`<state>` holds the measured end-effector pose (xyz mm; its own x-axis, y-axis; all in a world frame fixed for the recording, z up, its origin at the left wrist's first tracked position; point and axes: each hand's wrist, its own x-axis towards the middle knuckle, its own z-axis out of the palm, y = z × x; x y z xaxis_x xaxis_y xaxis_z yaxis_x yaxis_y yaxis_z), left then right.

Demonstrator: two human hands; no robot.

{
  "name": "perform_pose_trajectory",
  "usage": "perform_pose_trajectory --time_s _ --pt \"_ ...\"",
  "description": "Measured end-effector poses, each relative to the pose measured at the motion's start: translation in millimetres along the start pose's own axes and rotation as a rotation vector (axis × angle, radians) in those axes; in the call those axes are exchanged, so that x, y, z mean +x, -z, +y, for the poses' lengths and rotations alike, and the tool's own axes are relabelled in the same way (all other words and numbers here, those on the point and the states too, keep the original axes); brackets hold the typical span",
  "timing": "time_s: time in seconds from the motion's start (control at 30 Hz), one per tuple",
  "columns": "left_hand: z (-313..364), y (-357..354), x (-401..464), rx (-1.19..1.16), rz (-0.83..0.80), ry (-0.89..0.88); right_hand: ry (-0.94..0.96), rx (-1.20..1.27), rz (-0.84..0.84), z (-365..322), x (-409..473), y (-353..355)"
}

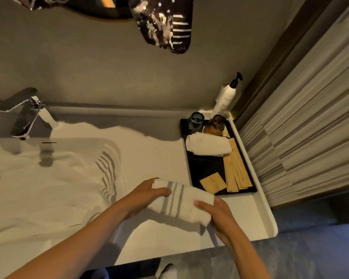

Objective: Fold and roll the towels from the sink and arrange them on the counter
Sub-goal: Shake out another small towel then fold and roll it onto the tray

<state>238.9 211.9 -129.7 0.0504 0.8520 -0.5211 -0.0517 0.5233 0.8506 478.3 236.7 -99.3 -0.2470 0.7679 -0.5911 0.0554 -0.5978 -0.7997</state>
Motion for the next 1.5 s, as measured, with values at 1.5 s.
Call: perform_pose_trajectory --time_s 1.5 --pt "-13 92 -52 1.211 0.63 -0.15 0.847 -1.215 -0.21 -38 100 -146"
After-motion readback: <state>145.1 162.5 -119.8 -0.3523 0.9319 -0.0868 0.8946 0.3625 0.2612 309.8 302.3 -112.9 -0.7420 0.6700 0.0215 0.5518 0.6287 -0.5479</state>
